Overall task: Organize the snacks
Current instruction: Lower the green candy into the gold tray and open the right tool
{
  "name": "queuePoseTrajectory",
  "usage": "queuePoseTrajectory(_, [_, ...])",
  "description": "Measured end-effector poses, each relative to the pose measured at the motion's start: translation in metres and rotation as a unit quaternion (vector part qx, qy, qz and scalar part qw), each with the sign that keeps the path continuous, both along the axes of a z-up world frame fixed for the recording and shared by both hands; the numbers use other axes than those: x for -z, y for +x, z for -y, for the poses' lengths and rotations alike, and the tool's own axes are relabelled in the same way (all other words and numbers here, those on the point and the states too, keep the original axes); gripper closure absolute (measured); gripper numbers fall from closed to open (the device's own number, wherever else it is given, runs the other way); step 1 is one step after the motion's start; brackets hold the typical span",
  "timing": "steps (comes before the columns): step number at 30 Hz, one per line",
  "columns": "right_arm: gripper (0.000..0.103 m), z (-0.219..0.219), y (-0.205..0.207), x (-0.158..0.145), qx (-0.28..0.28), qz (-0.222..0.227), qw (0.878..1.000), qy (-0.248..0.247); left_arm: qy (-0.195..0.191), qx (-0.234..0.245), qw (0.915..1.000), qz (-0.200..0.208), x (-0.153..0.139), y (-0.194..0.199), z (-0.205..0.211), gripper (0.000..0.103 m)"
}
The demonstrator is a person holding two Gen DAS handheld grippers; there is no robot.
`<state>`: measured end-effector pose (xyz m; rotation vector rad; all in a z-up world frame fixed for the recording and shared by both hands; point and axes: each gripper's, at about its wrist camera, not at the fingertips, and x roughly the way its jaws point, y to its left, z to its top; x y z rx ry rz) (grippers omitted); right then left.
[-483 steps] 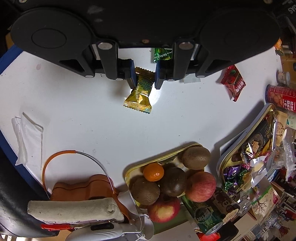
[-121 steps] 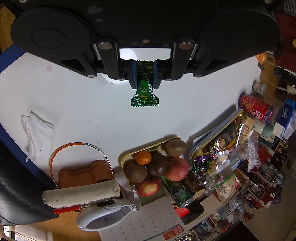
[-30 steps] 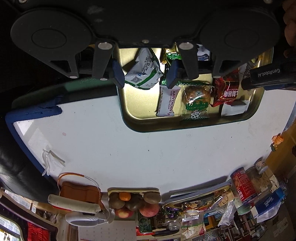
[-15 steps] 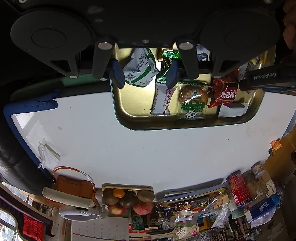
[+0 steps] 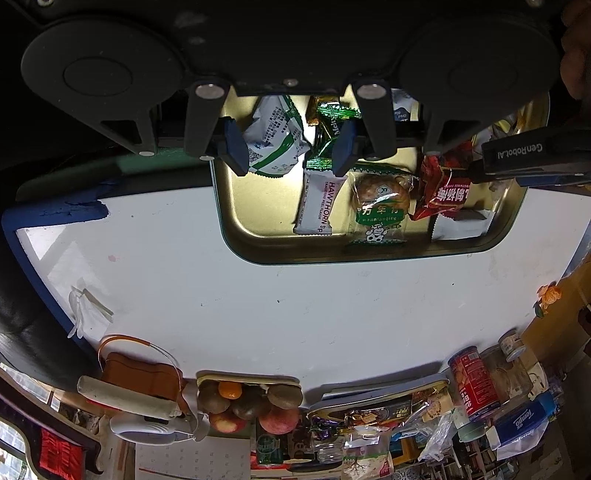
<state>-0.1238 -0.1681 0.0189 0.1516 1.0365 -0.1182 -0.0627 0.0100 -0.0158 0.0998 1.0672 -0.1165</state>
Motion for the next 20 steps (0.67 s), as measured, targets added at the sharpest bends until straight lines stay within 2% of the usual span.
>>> queuePoseTrajectory(20, [0.050,0.0024,0.0001,0.0014,0.007,-0.006,1.000,0.007,0.000,0.005,1.0000,0.006,-0.0016,-0.0018,0.0001,0.041])
